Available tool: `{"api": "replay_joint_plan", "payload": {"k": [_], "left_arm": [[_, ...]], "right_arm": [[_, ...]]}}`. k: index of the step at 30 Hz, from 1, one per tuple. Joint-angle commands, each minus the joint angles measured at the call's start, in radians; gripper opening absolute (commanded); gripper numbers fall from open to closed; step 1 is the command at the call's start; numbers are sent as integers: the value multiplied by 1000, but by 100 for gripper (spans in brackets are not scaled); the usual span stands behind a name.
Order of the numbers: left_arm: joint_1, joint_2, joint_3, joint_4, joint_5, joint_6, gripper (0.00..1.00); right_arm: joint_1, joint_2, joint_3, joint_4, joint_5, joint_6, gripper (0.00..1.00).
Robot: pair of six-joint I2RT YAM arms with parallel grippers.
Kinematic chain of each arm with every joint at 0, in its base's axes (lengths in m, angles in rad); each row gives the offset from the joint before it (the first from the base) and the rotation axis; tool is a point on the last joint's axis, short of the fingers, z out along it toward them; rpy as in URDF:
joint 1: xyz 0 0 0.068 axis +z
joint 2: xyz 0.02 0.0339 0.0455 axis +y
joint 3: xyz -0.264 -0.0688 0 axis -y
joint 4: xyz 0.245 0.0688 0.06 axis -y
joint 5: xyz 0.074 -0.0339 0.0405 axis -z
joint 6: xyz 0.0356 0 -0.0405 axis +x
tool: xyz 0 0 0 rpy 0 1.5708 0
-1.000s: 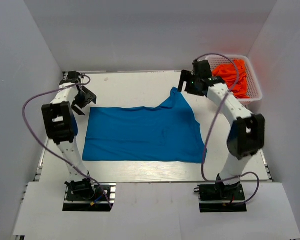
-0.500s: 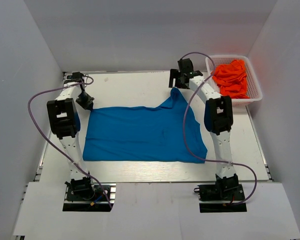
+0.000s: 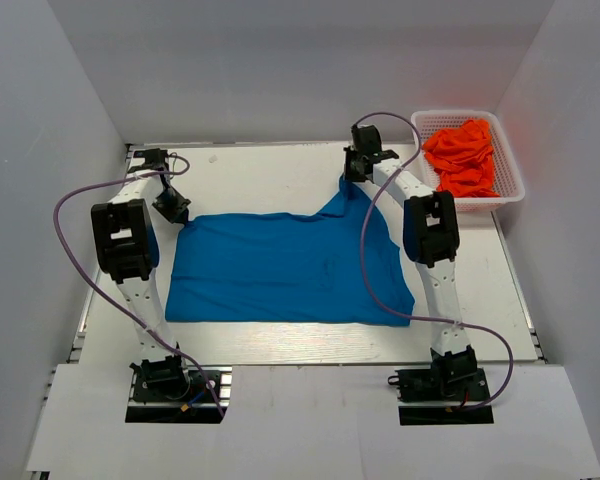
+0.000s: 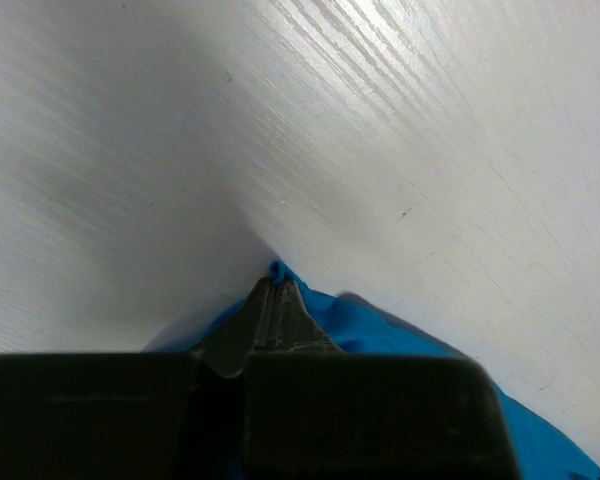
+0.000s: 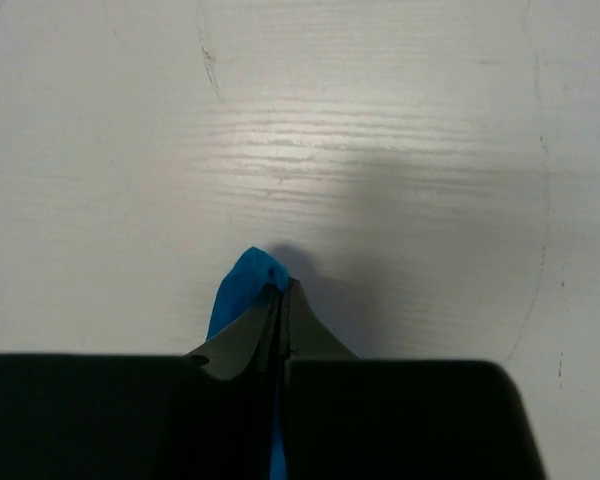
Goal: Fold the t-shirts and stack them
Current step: Grap the side of the flattened tshirt furthest away from the robot with both arms, then fold the other side of the tshirt into a rectangle
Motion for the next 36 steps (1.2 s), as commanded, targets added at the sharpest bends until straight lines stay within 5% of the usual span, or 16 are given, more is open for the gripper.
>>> {"api": "replay_joint_plan", "payload": {"k": [1,17,27,36], "left_arm": [[-11,-52,-15,-43,28,24,0],[-11,-457,-323,-9,-23,16,0],[-11,-573,-492,-41,-104,-14,0],[11,-568,-529,-104,-212,-94,0]], "right_arm": [[2,-91,-51,57,-9,-29,0],[4,-1031,-1041,117,-32,66,0],[7,-1407,-1301,17,-139,115,0],[1,-1533,-1445,-110,-101,147,0]]}}
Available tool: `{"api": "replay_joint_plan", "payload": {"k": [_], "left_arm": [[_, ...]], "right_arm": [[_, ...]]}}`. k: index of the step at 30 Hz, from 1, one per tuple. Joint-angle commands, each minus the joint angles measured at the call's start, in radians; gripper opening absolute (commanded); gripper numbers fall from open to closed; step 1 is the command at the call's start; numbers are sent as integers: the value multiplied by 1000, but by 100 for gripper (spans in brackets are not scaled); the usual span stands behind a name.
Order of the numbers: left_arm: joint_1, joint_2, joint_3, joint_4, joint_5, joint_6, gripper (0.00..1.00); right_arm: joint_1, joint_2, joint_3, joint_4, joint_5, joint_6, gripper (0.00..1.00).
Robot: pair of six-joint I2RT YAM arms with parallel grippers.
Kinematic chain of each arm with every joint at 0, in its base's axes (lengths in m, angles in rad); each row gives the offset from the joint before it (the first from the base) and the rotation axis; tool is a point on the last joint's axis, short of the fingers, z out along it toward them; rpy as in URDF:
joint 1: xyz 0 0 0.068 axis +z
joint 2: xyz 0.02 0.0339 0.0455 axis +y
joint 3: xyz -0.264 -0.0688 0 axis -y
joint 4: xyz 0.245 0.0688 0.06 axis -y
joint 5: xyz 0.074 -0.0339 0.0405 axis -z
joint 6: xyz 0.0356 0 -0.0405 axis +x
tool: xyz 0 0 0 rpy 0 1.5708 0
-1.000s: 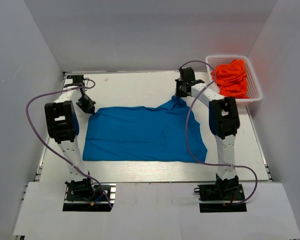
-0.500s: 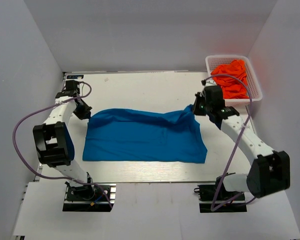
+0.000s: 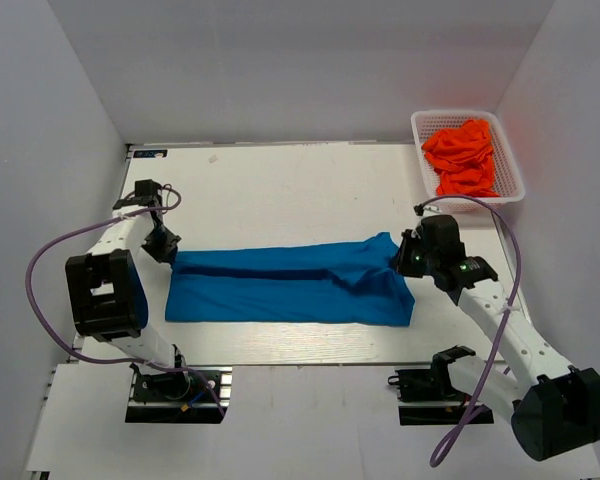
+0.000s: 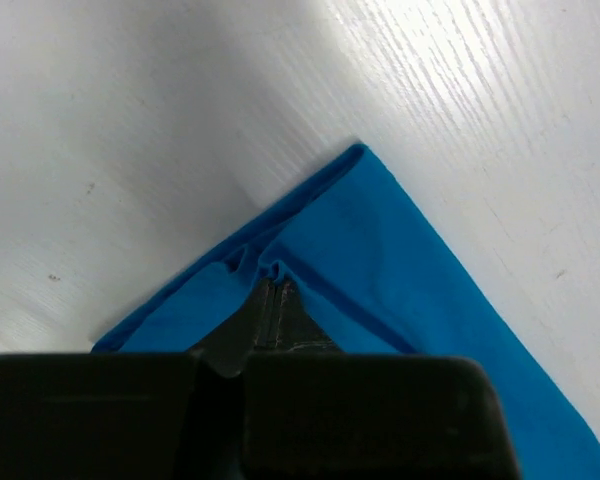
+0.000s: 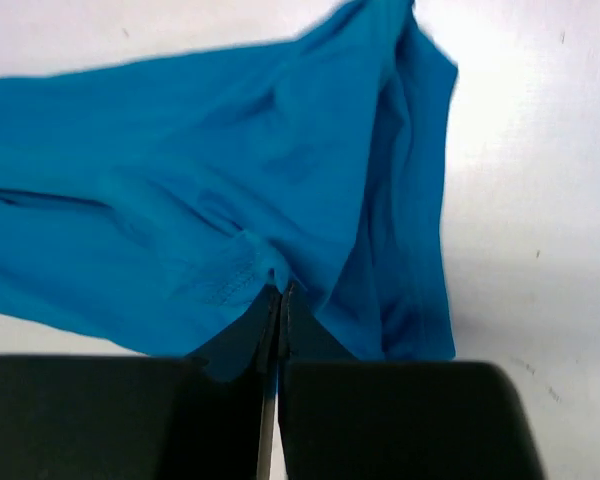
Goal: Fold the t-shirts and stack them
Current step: Fold the other side of the tshirt into a rectangle, then rotate the tshirt 90 degrees
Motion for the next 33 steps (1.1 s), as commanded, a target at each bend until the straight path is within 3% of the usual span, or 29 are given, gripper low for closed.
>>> {"api": "replay_joint_plan", "payload": {"k": [1,3,4,5,6,7,8,9,10,11,14,18,25,29,33], "left_arm": [[8,-25,10,-19,-50,-42,0],[8,-13,24,-28,-50,-42,0],[8,-2,36,-39,-50,-42,3],[8,-2,36,-48,-50,-42,11],[8,-2,36,-70,-50,-42,44],[8,-2,36,-90,-50,-42,61],[8,-2,36,-102,-65,-42,70],[8,-2,48,-133,-92,-42,97],[8,-25,57,-147,-103,-42,100],[8,-25,68,-159,-135,-42,100],[8,-48,151,-216,-149,-51,100],[-9,-48,263,-188,-27,-30,100],[-43,-91,111,97,346,22,100],[-74,-70,-20,157,374,13,100],[-84,-21,-87,169,306,1,100]], "right_arm": [[-3,-37,-39,-51,13,35,0],[-3,-36,-52,-63,15,42,0],[-3,-36,-57,-65,17,45,5],[-3,-35,-65,-70,17,57,17],[-3,-33,-78,-77,14,63,24],[-1,-33,-85,-82,15,72,31],[-1,-38,-97,-88,14,74,32],[-3,-39,-106,-131,17,95,35],[-1,-42,-109,-149,71,103,41],[-4,-54,-117,-183,92,101,58],[0,-73,-62,-232,162,97,70],[3,-36,41,-186,72,37,89],[13,91,71,77,-169,83,90],[29,180,11,206,-253,143,90],[31,272,-42,248,-247,155,90]]}}
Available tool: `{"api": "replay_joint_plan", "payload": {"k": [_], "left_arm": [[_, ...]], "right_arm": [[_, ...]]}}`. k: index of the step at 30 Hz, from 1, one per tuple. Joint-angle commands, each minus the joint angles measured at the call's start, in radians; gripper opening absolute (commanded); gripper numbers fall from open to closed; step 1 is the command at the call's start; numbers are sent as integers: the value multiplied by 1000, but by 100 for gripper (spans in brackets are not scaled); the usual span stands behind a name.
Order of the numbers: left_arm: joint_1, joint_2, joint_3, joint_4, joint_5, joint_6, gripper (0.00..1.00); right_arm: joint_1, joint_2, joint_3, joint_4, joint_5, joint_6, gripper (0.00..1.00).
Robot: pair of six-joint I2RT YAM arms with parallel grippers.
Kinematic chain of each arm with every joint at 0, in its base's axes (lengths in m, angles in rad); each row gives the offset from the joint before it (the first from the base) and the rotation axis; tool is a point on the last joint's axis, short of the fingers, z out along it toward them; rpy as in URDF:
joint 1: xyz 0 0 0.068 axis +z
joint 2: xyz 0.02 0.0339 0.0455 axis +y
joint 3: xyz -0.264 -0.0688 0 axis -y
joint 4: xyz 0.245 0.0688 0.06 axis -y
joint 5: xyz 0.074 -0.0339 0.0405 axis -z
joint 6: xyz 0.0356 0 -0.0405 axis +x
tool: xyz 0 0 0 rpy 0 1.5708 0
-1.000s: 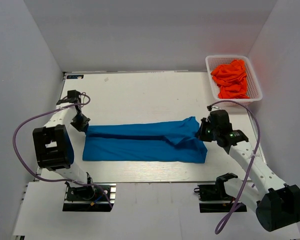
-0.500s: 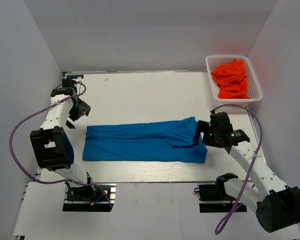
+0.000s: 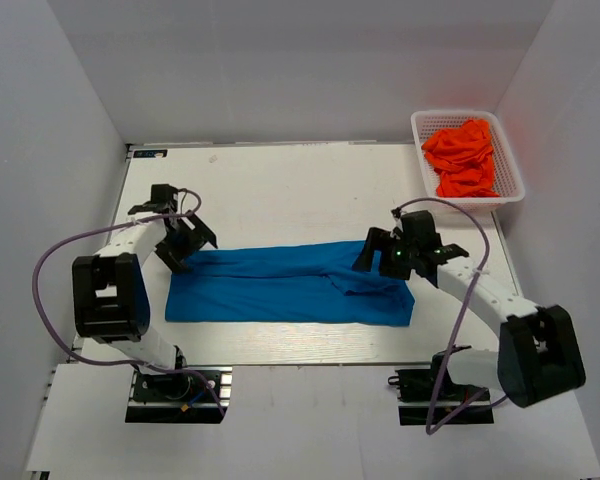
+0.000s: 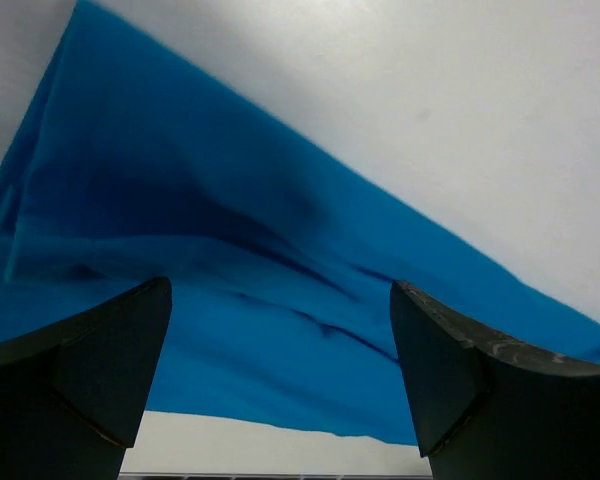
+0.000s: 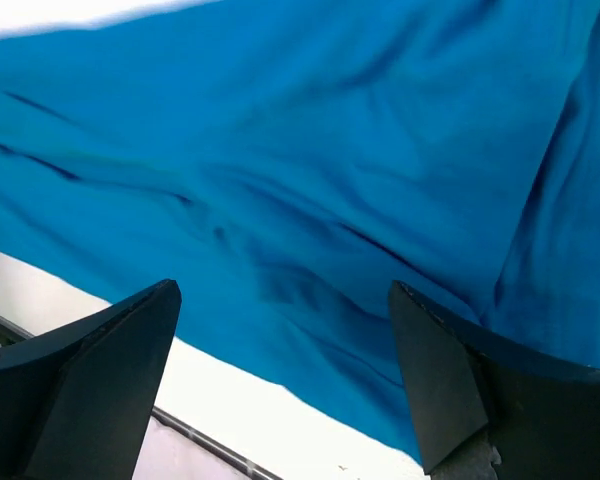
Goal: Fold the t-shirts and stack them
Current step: Rotate the tshirt 90 degrees
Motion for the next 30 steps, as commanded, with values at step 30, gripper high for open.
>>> {"api": "replay_joint_plan", "payload": {"k": [30], "left_arm": [[-765,256,118,-304,204,-78,100]], "right_arm": [[-66,1425,1535,-105,-116,26,90]]}}
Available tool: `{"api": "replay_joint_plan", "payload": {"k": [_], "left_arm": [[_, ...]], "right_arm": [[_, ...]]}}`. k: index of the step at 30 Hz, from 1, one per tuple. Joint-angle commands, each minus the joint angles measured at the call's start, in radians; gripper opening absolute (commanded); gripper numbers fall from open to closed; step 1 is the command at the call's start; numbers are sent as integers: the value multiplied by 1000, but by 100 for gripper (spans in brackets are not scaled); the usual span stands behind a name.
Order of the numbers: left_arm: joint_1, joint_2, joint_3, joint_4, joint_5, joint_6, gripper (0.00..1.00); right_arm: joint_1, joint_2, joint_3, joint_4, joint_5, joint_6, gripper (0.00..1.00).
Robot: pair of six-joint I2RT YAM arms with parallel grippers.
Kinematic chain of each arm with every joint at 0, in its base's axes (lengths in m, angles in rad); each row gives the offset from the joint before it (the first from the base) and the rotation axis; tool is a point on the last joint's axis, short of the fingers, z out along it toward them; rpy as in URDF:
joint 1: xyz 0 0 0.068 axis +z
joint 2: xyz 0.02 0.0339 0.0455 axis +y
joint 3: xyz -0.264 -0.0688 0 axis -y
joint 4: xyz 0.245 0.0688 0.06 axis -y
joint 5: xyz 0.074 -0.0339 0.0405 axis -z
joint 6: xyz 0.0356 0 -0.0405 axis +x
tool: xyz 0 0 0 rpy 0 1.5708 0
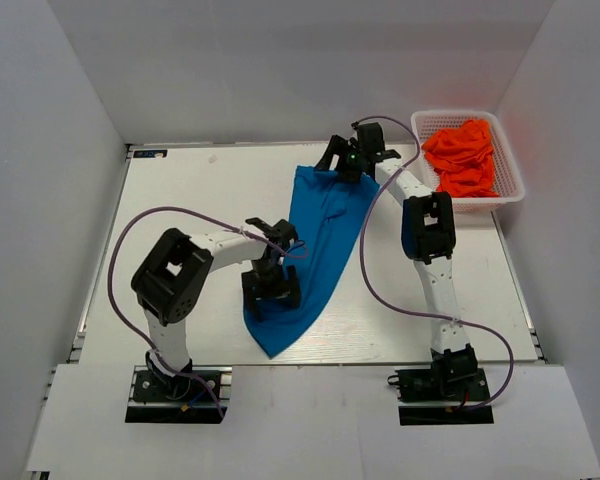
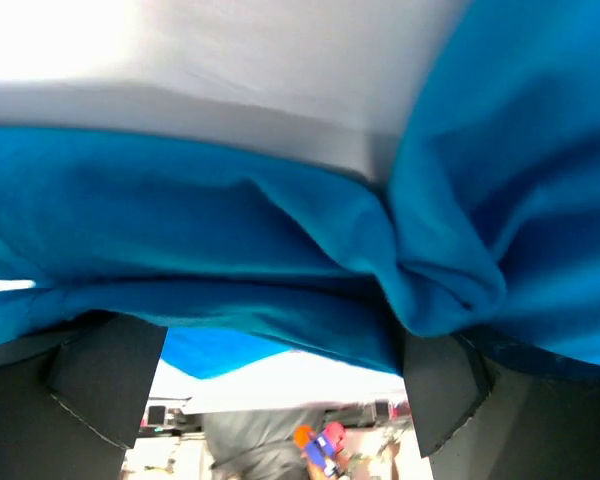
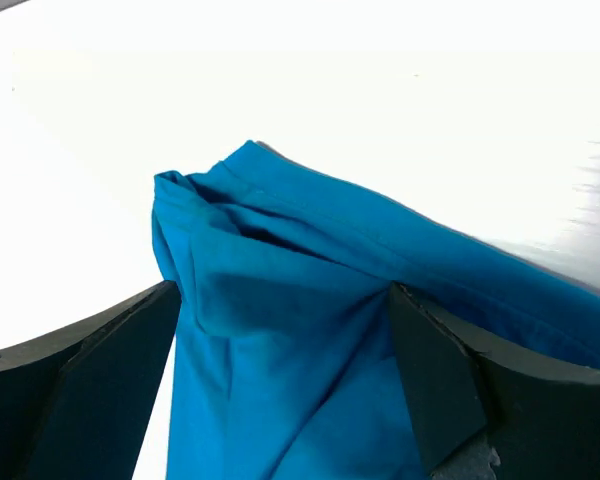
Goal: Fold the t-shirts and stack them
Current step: Rotate the tshirt 90 degrees
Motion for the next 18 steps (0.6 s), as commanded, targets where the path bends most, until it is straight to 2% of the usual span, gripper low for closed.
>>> {"api": "replay_joint_plan", "payload": {"k": [1,6,8,10,13,14,18], "left_arm": [[-44,-64,6,16,176,75,100],[-101,-84,6,109,249,123,100],[-110,-84,42,109,250,135,100],[-119,-107,97,62,192,146,100],[-119,-196,123,8,78,132,100],[-119,-225,123,-21,40,122,100],[-119,-363,123,-89,-20,111,100]], "right_arm": [[9,55,-10,-34,-31,-35,90],[20,-31,-48,0,-62,-69,90],[19,-71,-42,-1,-53,-98,90],[22,-135,-42,-17,-14,-135,90],[34,-229,-48,-78,101,-204,90],[43,-244,-56,-145,156,-215,90],[95,-365,-170,-224,349,-253,90]]}}
